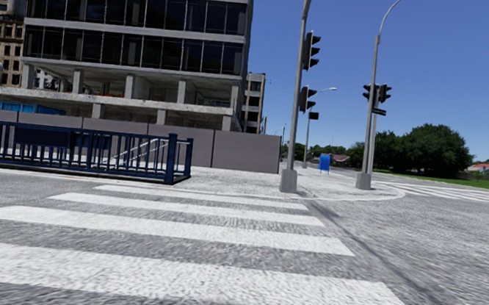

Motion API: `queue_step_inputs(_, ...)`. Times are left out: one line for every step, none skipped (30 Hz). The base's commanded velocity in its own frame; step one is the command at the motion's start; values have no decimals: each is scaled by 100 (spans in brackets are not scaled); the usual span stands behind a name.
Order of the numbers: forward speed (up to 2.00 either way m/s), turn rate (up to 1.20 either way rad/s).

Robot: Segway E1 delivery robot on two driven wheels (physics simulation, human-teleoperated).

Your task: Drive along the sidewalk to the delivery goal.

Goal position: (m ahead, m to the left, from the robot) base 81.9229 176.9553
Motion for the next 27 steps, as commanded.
queue_step_inputs(200,0)
queue_step_inputs(200,0)
queue_step_inputs(200,0)
queue_step_inputs(200,0)
queue_step_inputs(200,0)
queue_step_inputs(200,0)
queue_step_inputs(200,0)
queue_step_inputs(200,0)
queue_step_inputs(200,0)
queue_step_inputs(200,0)
queue_step_inputs(200,0)
queue_step_inputs(200,0)
queue_step_inputs(200,0)
queue_step_inputs(200,0)
queue_step_inputs(200,0)
queue_step_inputs(200,0)
queue_step_inputs(200,0)
queue_step_inputs(200,0)
queue_step_inputs(200,0)
queue_step_inputs(200,0)
queue_step_inputs(200,0)
queue_step_inputs(200,0)
queue_step_inputs(200,0)
queue_step_inputs(200,0)
queue_step_inputs(200,0)
queue_step_inputs(200,0)
queue_step_inputs(200,0)
